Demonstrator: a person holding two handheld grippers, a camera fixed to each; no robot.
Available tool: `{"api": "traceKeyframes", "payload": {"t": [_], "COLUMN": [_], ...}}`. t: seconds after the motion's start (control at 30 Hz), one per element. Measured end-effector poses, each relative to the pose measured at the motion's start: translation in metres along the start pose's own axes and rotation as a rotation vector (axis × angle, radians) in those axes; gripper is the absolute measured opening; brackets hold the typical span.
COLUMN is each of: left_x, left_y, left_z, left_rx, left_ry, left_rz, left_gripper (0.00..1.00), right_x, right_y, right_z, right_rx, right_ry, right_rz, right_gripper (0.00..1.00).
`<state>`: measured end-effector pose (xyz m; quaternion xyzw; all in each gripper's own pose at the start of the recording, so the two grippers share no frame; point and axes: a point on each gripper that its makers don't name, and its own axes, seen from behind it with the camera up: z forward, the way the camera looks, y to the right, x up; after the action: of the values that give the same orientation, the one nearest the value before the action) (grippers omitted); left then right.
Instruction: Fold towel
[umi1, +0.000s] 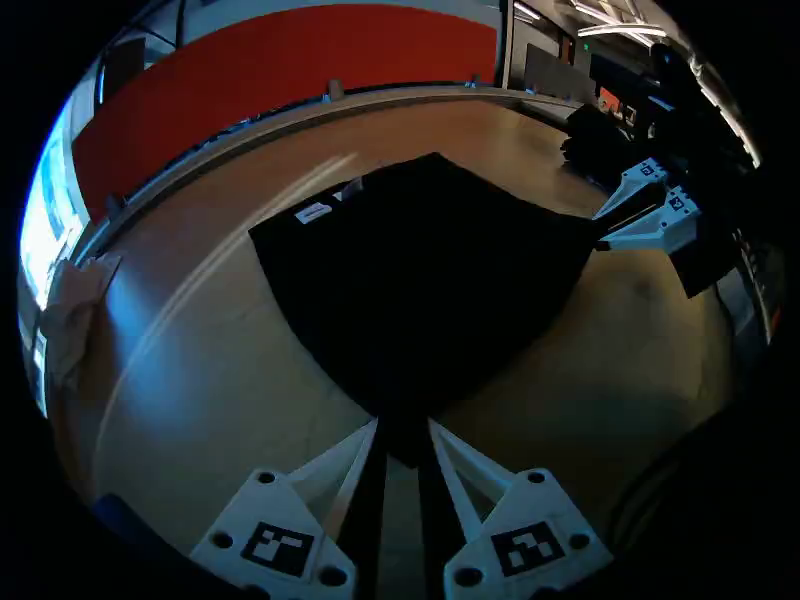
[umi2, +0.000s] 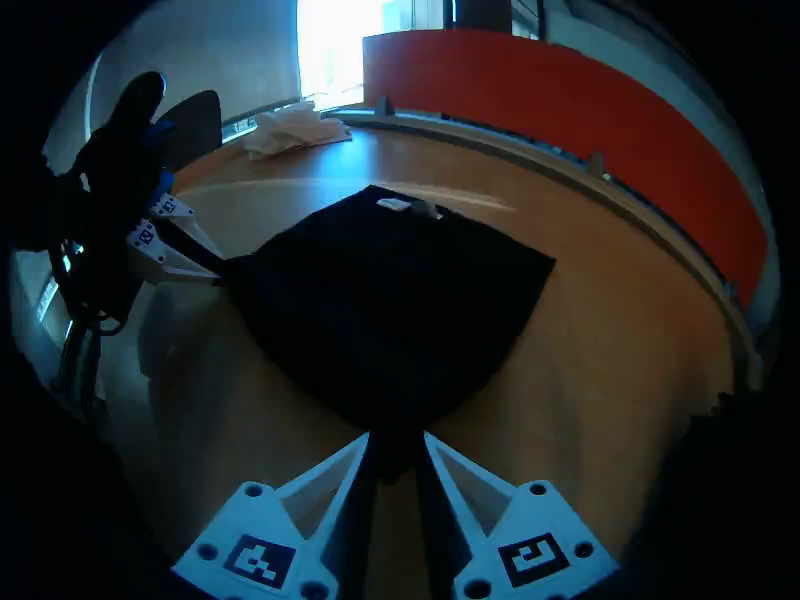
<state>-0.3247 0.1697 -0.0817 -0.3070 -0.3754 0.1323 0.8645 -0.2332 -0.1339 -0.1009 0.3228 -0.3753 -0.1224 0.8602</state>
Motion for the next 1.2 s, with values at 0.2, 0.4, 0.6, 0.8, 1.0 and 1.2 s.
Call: {"api": "traceKeyframes", "payload": {"t": [0.2, 0.4, 0.6, 0.8, 1.0, 1.2], "left_x": [0.016, 0.03, 0.041, 0.048, 0.054, 0.059], "left_y": [-0.001, -0.002, 0.001, 0.005, 0.009, 0.011], "left_z": [-0.014, -0.03, -0.047, -0.063, -0.077, -0.088], "left_rx": [0.017, 0.031, 0.037, 0.04, 0.037, 0.04], "left_ry": [0.028, 0.049, 0.062, 0.068, 0.075, 0.079], "left_rz": [-0.013, -0.024, -0.035, -0.047, -0.054, -0.052], "left_gripper": [0.19, 0.19, 0.19, 0.19, 0.19, 0.19], "right_x": [0.012, 0.029, 0.043, 0.052, 0.061, 0.068], "right_y": [0.002, 0.003, 0.002, -0.001, -0.003, -0.007], "right_z": [-0.012, -0.025, -0.041, -0.057, -0.071, -0.083], "right_rx": [-0.006, -0.008, -0.01, -0.007, -0.005, 0.008], "right_ry": [0.021, 0.05, 0.074, 0.087, 0.096, 0.104], "right_rz": [-0.006, -0.014, -0.025, -0.026, -0.024, -0.02], "right_gripper": [0.24, 0.23, 0.23, 0.23, 0.23, 0.23]}}
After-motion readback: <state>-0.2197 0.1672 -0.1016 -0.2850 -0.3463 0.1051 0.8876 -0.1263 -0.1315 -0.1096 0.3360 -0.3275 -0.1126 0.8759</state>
